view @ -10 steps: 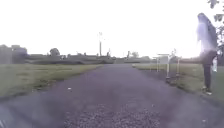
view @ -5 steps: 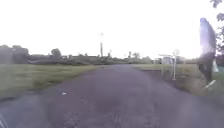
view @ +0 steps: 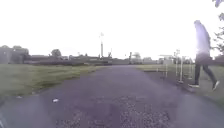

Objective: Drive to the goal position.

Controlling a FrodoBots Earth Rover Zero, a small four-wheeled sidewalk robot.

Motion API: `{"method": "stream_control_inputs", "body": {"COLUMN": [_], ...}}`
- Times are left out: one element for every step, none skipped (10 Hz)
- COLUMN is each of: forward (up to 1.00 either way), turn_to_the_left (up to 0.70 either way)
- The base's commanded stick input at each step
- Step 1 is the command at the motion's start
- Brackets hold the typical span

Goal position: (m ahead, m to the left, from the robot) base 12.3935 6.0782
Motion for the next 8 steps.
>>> {"method": "stream_control_inputs", "body": {"forward": [0.7, 0.7, 0.7, 0.7, 0.7, 0.7, 0.7, 0.7], "turn_to_the_left": [-0.14, -0.14, -0.14, 0.0, 0.0, 0.0, 0.0, 0.0]}}
